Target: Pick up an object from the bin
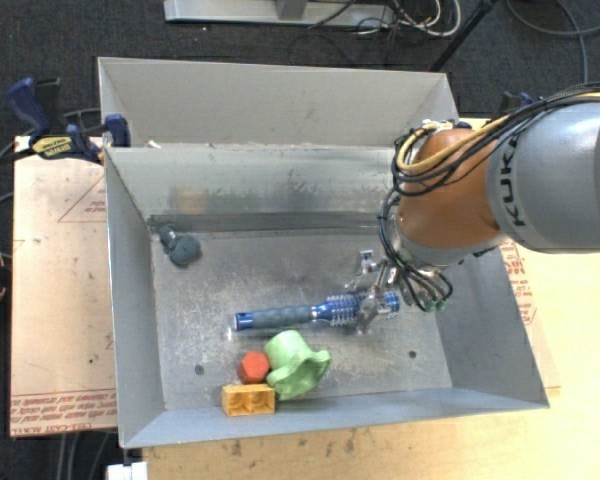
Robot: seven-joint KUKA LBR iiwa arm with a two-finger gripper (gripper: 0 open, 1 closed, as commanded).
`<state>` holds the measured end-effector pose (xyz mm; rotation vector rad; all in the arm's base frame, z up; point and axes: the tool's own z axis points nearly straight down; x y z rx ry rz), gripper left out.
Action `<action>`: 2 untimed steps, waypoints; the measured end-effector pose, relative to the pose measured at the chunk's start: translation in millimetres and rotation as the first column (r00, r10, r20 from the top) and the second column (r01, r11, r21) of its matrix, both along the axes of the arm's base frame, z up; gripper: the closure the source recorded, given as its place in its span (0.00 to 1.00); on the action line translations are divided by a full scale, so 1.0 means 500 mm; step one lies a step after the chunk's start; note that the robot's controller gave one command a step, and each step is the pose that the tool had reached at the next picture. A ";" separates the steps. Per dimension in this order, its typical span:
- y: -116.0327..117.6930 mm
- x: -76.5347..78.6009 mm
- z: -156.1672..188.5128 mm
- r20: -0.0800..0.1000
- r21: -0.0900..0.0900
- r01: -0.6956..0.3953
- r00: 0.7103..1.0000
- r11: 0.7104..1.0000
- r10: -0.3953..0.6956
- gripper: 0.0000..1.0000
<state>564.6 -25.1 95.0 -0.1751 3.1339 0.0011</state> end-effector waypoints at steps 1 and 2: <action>0.000 0.000 0.007 -0.002 0.000 0.000 1.000 1.000 0.000 1.00; 0.000 0.000 0.005 -0.003 0.000 0.001 1.000 1.000 -0.001 1.00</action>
Offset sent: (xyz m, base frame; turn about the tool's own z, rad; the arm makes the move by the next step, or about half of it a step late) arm 0.0000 -0.0001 0.0045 0.0000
